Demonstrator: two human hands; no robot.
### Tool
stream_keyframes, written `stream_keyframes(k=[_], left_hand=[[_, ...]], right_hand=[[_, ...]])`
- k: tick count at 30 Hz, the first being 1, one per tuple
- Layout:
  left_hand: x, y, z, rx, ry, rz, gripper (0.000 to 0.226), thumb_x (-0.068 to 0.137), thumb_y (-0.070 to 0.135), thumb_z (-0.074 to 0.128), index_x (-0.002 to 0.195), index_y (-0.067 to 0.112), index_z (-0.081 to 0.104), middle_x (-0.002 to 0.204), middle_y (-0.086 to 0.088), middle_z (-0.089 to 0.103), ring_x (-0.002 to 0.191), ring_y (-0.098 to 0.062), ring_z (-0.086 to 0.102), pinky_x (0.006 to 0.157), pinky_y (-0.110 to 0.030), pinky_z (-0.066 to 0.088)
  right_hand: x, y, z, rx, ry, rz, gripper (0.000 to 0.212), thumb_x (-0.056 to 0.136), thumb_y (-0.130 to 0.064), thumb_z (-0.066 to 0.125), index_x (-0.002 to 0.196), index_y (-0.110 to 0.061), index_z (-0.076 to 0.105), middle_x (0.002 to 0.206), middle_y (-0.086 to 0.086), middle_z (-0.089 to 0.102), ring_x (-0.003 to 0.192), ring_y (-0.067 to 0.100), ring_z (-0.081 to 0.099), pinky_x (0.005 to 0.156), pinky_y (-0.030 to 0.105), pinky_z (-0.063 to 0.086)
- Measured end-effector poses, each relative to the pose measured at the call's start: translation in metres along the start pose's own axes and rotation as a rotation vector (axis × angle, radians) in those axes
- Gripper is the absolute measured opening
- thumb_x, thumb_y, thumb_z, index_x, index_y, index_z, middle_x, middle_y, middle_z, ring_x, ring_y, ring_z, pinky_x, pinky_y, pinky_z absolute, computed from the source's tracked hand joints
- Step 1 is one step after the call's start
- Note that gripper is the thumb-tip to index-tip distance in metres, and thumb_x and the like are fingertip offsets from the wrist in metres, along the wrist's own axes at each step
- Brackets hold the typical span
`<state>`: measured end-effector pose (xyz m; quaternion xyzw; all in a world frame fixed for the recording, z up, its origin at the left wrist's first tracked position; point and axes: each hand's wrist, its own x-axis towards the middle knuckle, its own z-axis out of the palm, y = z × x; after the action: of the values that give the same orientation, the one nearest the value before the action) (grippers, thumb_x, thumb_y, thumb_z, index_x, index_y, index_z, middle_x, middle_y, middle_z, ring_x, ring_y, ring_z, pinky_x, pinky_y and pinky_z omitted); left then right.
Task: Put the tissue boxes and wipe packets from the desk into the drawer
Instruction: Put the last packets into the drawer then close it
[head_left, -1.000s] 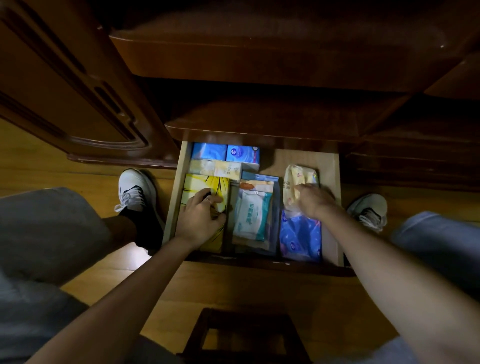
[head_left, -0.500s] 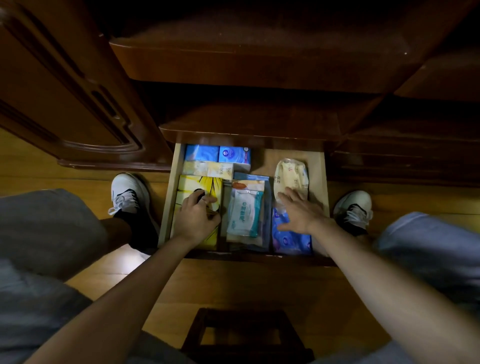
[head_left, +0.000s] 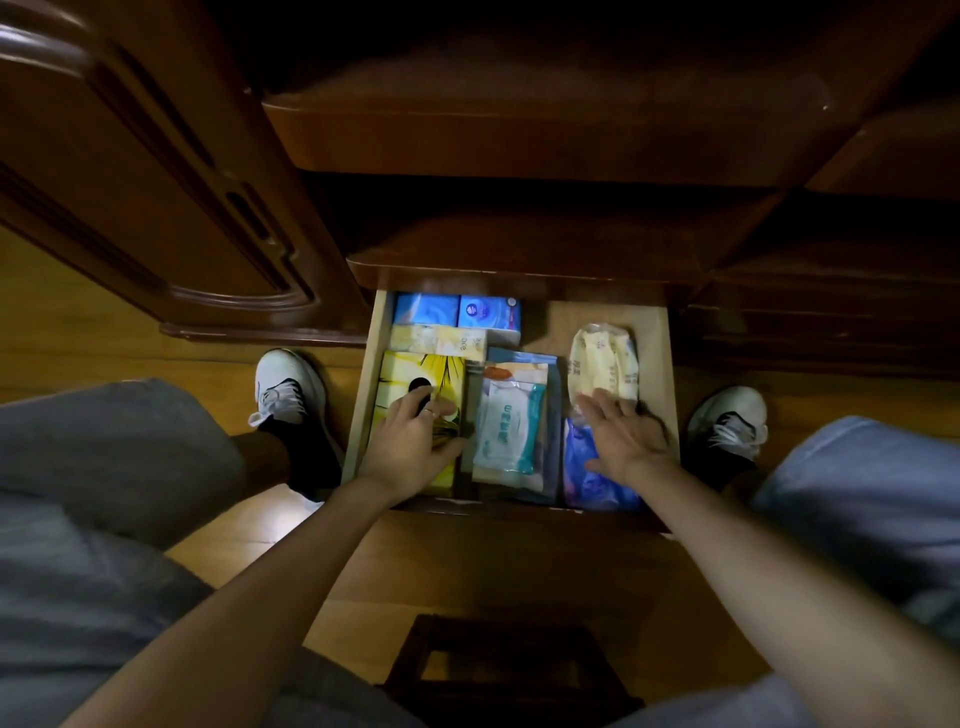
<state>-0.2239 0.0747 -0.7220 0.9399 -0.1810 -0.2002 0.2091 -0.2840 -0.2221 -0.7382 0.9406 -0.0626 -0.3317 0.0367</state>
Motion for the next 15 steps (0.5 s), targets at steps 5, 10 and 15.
stream_keyframes(k=[5,10,15], left_hand=[[-0.022,0.011,-0.027,0.168,-0.207,0.133,0.090,0.062,0.094,0.045,0.129,0.035,0.059,0.142,0.006,0.054,0.132,-0.016,0.045,0.103,-0.040,0.047],[-0.046,0.014,-0.032,0.430,-0.387,0.241,0.054,0.081,0.058,0.072,0.126,0.032,0.059,0.133,0.003,0.060,0.123,-0.021,0.055,0.095,-0.037,0.047],[-0.059,0.014,-0.028,0.506,-0.296,0.250,0.029,0.097,0.013,0.057,0.123,0.024,0.064,0.125,-0.004,0.067,0.112,-0.027,0.066,0.089,-0.038,0.052]], right_hand=[[-0.033,-0.002,-0.032,-0.015,0.206,-0.052,0.070,0.096,-0.059,0.050,0.155,-0.031,0.026,0.164,0.007,0.025,0.145,0.031,0.032,0.112,0.051,0.036],[-0.083,-0.015,-0.040,0.161,0.099,-0.238,0.059,0.088,-0.077,0.046,0.136,-0.041,0.048,0.136,-0.007,0.057,0.118,0.018,0.059,0.079,0.035,0.048],[-0.106,-0.030,-0.014,-0.076,-0.029,-0.343,0.037,0.091,-0.043,0.069,0.122,-0.026,0.059,0.117,-0.001,0.068,0.105,0.020,0.065,0.085,0.038,0.053]])
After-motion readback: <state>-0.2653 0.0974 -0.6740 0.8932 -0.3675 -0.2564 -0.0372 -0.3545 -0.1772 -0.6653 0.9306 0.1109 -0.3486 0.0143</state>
